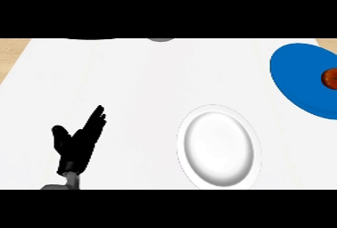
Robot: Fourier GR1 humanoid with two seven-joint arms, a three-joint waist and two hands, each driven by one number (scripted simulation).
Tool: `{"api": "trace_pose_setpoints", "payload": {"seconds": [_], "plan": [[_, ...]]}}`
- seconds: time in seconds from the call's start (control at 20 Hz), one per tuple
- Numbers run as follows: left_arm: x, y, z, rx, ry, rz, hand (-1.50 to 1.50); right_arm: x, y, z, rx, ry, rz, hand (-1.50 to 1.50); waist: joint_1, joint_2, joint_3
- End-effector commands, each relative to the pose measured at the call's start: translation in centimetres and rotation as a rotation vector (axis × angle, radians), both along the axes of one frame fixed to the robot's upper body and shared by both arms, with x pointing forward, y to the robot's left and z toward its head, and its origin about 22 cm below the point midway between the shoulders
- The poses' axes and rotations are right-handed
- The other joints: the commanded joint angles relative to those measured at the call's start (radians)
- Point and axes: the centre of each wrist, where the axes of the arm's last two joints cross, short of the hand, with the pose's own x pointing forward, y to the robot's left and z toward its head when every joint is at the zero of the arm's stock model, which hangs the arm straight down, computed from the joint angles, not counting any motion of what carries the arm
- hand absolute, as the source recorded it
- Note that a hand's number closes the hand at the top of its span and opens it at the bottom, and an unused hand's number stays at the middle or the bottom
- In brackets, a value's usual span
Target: Pick the tomato from the plate and place it in the plate
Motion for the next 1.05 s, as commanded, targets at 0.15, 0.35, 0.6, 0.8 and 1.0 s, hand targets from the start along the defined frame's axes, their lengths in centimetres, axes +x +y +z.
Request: {"api": "trace_pose_setpoints", "payload": {"seconds": [0.15, 0.35, 0.6, 0.8, 1.0], "plan": [[-0.3, -0.2, -1.0, 0.013, 0.066, 0.028, 0.0, -3.3, -0.4, -3.6, 0.029, 0.013, 0.162, -1.5, -0.018, -0.003, -0.007], [-0.4, -0.2, -1.1, -0.007, 0.073, 0.032, 0.0, -5.9, -0.1, -6.0, -0.005, 0.096, 0.209, -1.5, -0.031, -0.008, -0.009], [-0.6, 0.8, -1.3, 0.004, 0.086, 0.04, 0.0, -6.9, 0.5, -5.7, -0.017, 0.135, 0.223, -1.5, -0.03, -0.008, -0.009], [-0.1, 0.3, -1.1, 0.009, 0.062, 0.026, 0.0, -9.0, 2.2, -6.2, -0.027, 0.153, 0.207, -1.5, -0.032, -0.008, -0.009], [0.1, -0.7, 0.3, -0.001, 0.086, 0.061, 0.0, -10.1, 4.3, -5.3, -0.029, 0.148, 0.211, -1.5, -0.033, -0.009, -0.009]]}}
